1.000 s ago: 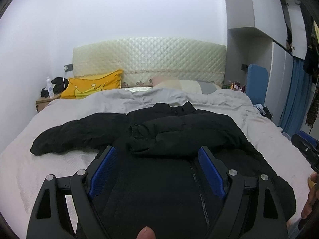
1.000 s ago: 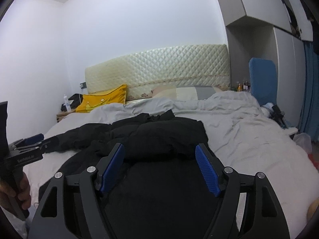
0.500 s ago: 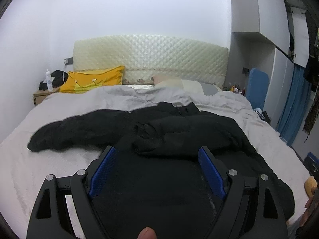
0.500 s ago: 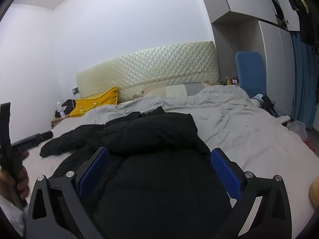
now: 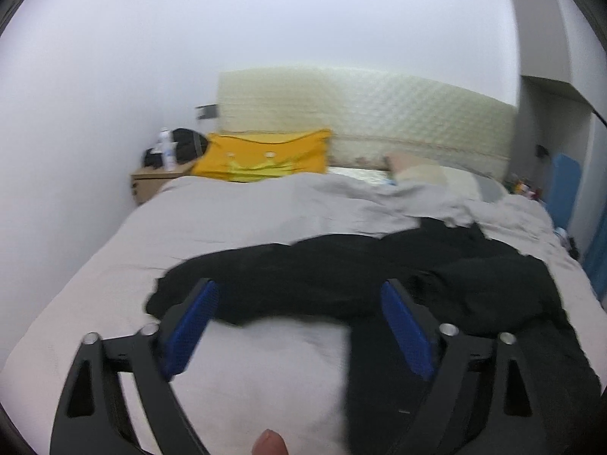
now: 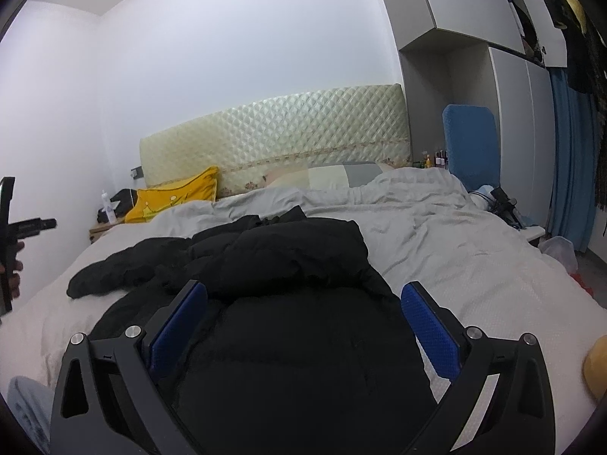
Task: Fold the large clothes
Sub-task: 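Move the left gripper to the other sleeve cuff and grasp it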
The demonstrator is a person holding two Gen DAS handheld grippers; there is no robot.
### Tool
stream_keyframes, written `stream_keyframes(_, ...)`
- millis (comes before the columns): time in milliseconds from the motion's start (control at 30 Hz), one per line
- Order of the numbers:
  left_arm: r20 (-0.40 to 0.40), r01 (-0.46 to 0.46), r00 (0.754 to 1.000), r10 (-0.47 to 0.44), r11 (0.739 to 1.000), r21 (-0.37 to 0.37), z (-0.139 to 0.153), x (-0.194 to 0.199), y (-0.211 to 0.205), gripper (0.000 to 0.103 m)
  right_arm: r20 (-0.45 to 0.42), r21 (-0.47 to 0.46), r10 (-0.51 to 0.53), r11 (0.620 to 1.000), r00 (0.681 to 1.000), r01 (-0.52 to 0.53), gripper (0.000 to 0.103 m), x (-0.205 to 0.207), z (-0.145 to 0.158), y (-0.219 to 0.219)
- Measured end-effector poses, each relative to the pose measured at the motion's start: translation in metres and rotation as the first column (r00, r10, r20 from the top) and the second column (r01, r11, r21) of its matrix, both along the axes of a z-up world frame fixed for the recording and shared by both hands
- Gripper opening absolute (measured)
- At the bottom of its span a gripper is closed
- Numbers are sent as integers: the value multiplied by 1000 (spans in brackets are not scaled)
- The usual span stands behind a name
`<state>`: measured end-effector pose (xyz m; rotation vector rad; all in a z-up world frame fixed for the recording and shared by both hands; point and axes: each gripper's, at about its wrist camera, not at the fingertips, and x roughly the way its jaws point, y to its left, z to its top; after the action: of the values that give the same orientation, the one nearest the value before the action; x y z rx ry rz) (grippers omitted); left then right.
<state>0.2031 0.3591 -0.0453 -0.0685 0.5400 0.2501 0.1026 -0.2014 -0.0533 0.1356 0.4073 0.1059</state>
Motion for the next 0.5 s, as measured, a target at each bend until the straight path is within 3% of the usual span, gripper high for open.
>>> stream_keyframes(67,-14,-37,999,37,999,-7,-8,5,29,103,-9,-8,5,1000,1000,-5,103,2,-2,3)
stream_keyframes(333,-94,-108,991,91,976,-191,-71,25,133,103,-47,-18,12,1000,999,-13,103,8,-8,11)
stream_keyframes(433,-111,-146,987,119,947,-285,-99,30,170,103,-58,-24,5,1000,998,-6,103,10,-10,14)
stream_keyframes(500,-121,-183,982,148,910,-373,-120,34,201,103,-67,-25,-4,1000,998,2,103,13,-11,17)
